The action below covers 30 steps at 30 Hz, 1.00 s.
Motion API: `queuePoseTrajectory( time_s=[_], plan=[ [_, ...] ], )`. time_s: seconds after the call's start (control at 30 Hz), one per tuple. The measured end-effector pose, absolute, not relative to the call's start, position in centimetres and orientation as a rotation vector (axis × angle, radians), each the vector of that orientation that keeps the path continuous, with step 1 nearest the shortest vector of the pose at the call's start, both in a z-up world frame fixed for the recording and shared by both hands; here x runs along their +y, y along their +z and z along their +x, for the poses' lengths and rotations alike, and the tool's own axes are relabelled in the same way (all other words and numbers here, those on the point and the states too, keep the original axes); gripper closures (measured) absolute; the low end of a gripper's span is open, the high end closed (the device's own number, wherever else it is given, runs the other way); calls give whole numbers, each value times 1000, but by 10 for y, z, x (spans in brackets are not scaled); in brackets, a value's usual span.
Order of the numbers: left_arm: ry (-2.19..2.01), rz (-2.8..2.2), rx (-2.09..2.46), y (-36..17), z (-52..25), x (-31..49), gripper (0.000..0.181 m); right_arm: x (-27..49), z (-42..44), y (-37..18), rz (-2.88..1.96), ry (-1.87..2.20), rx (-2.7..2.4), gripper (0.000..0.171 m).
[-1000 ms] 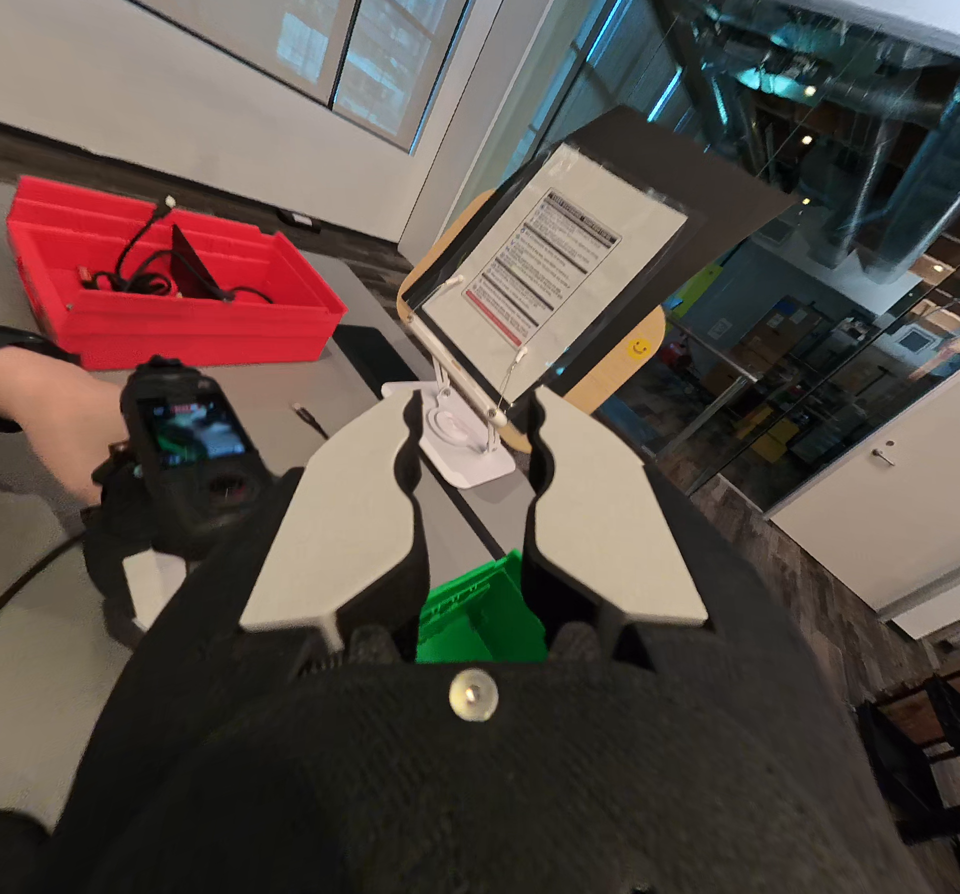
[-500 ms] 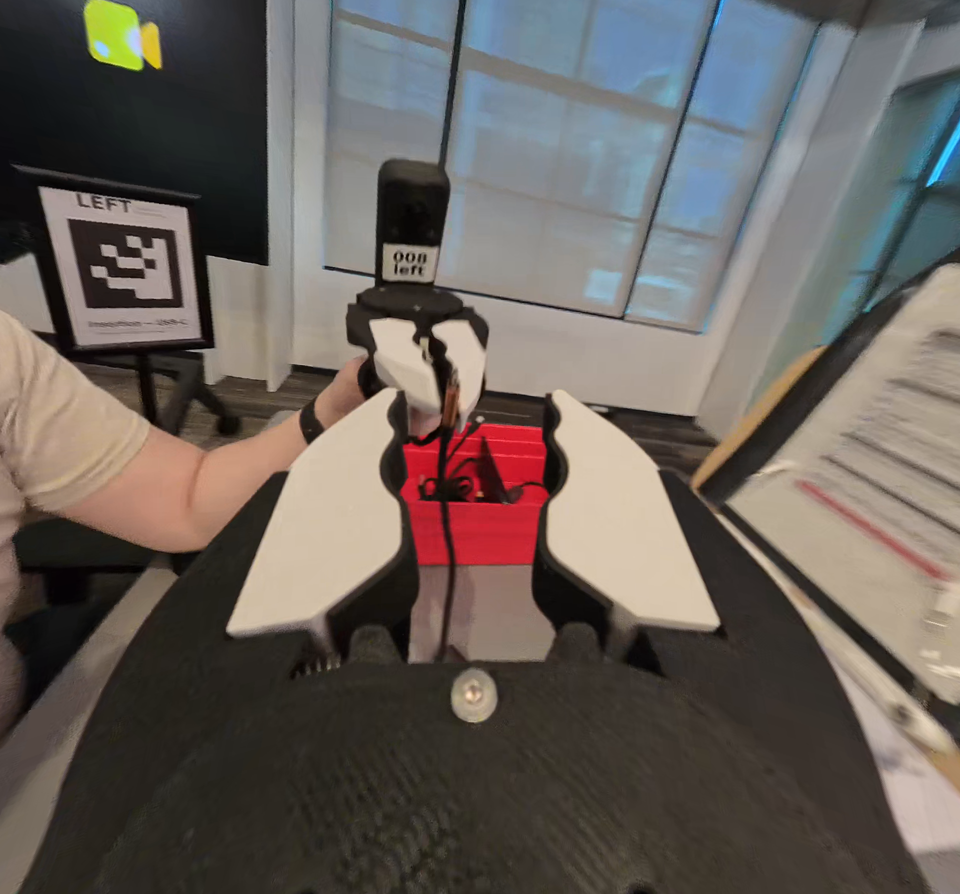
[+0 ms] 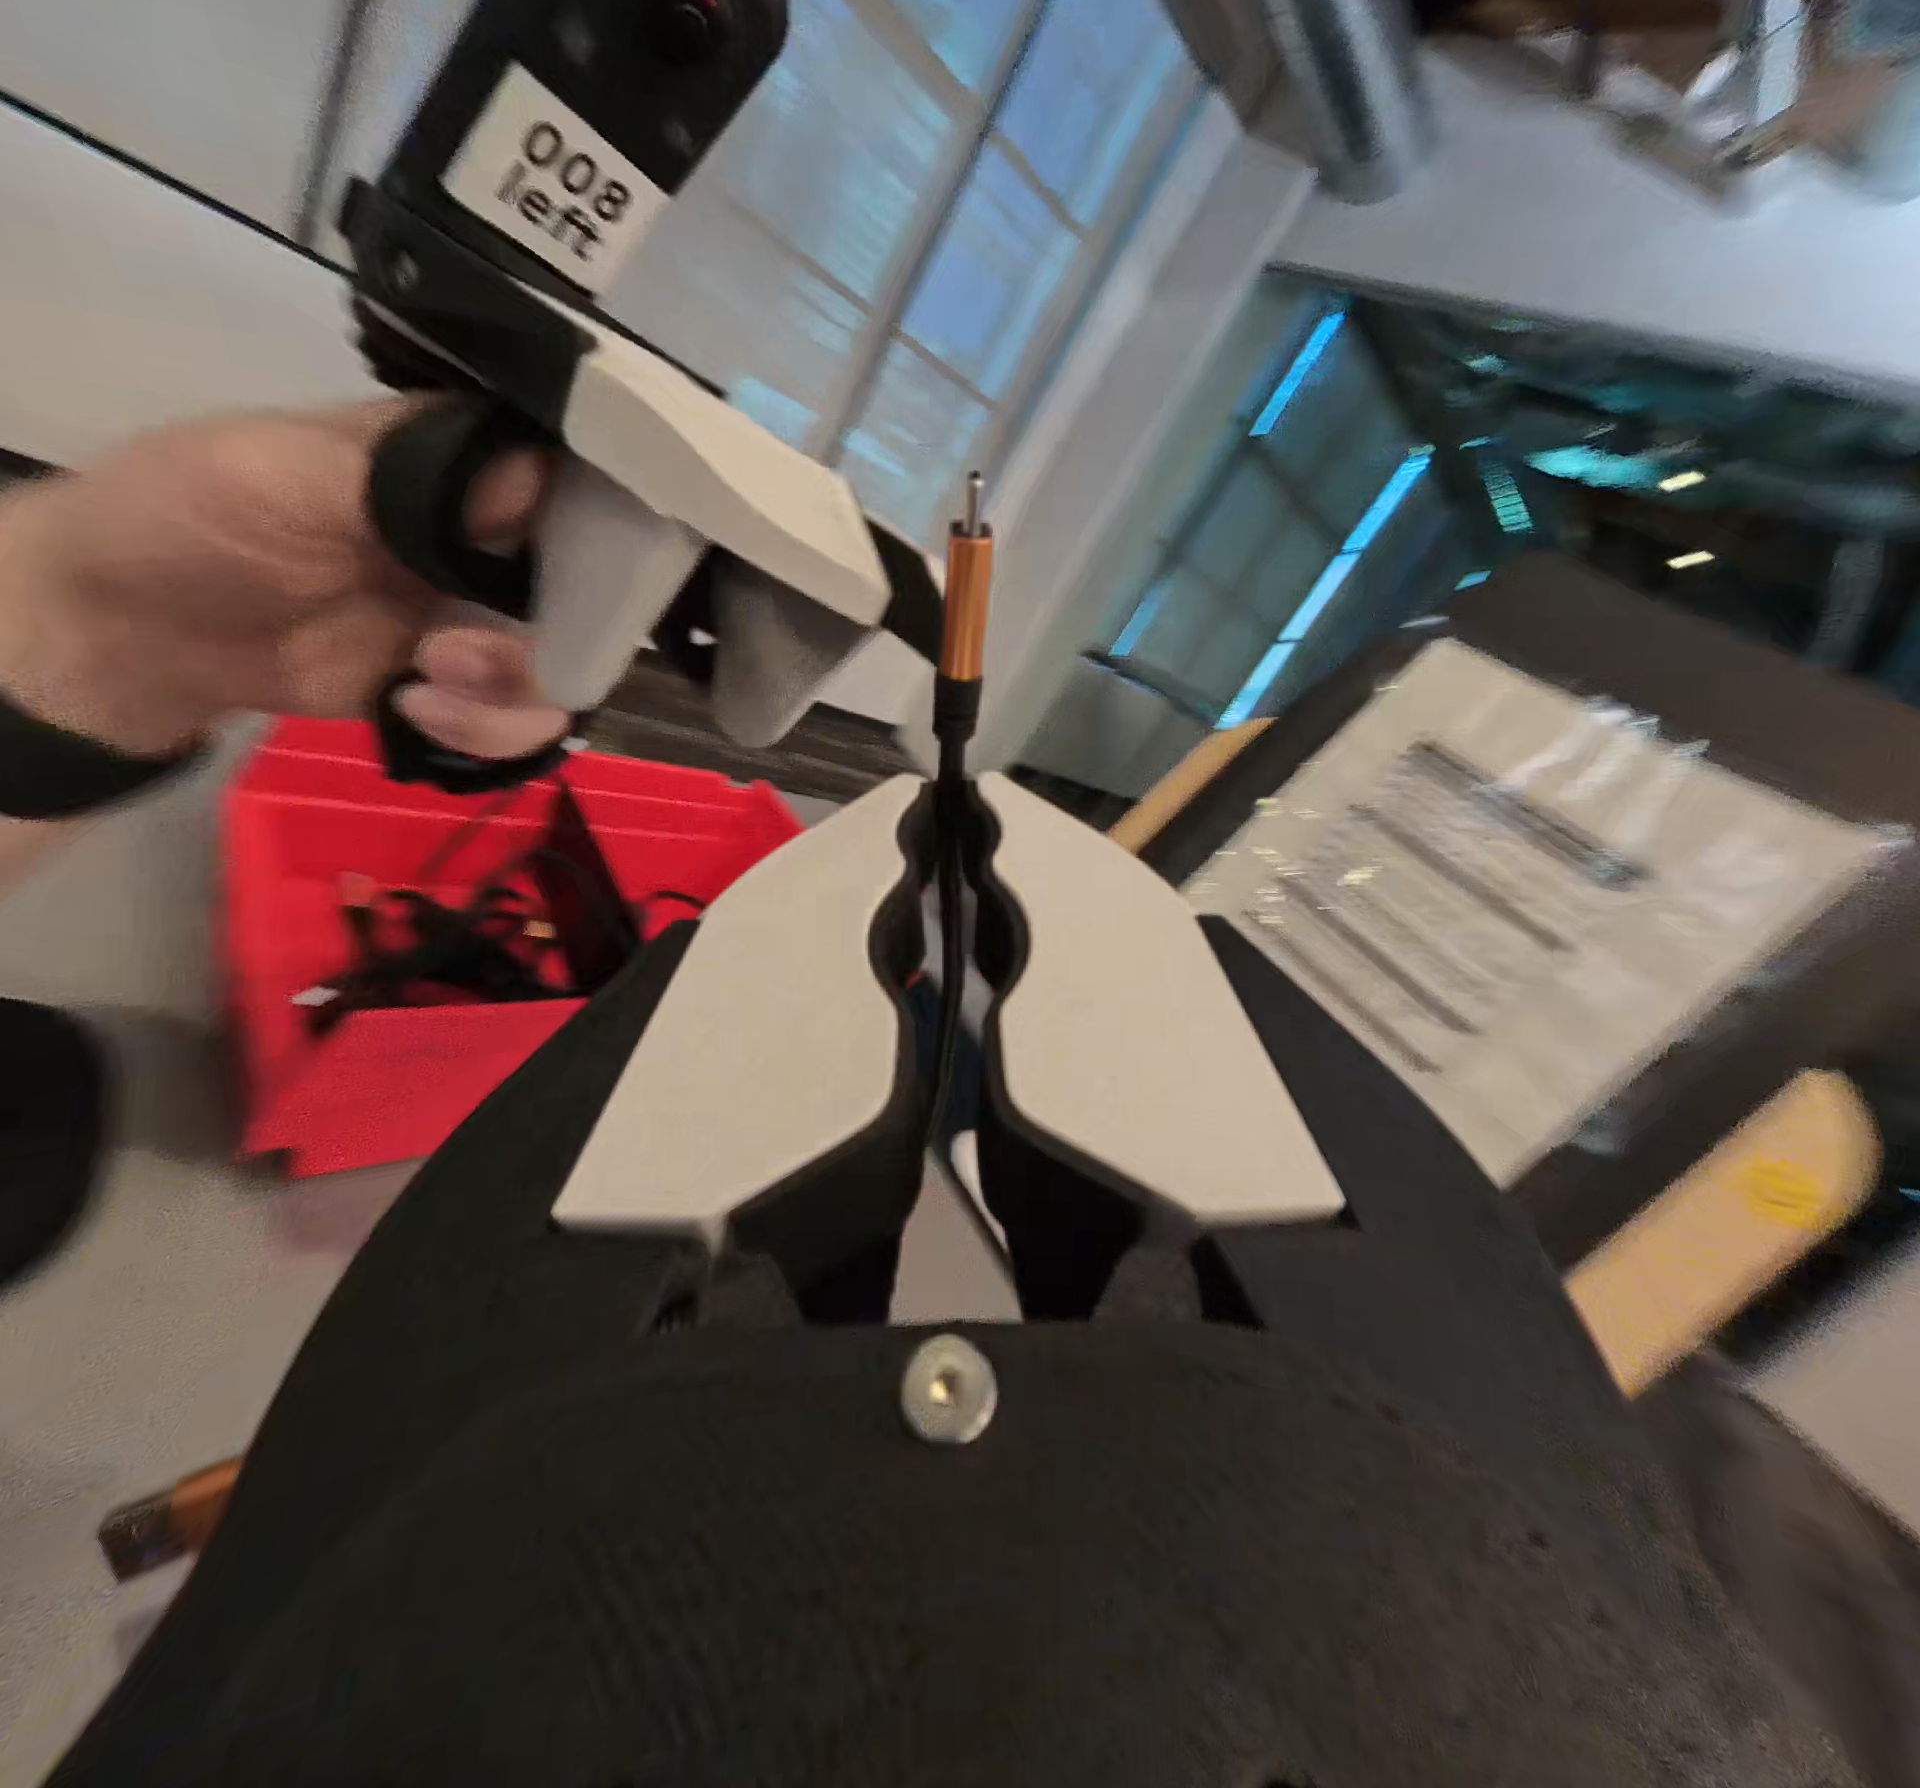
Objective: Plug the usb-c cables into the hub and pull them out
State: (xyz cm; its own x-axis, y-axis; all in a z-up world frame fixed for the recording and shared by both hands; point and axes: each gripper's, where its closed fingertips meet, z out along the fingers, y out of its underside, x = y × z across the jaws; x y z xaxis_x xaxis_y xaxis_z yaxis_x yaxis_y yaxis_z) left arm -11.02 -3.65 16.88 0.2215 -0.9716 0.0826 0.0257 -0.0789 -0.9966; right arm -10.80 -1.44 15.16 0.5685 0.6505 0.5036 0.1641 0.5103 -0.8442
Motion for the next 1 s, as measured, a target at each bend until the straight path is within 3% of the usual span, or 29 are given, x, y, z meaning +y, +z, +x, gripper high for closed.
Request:
queuePoseTrajectory(
  time_s=[0.07,0.17,0.37,0.6,0.73,0.8,0.9,1.0],
  plan=[
    [-1103,-1397,965,166,-108,-38,133,-11,-99,157,-997,164,-929,167],
    [-978,-1439,988,160,-101,-41,117,-7,-89,162,-919,-173,-928,166],
    [-606,-1411,932,159,-98,-29,142,-6,-93,157,-834,-452,-963,166],
    [-500,-1411,960,152,-93,-24,169,-6,-96,155,-797,-547,-981,166],
    [-499,-1392,971,155,-96,-25,169,-10,-101,152,-799,-410,-1017,165],
    [-512,-1379,971,158,-101,-25,169,-19,-106,146,-816,-265,-1130,154],
    [-627,-1360,1018,162,-105,-37,169,-48,-98,148,-836,89,-1252,146],
    [-799,-1289,1129,168,-100,-67,169,-79,-71,183,-677,464,-1136,143]
  ],
)
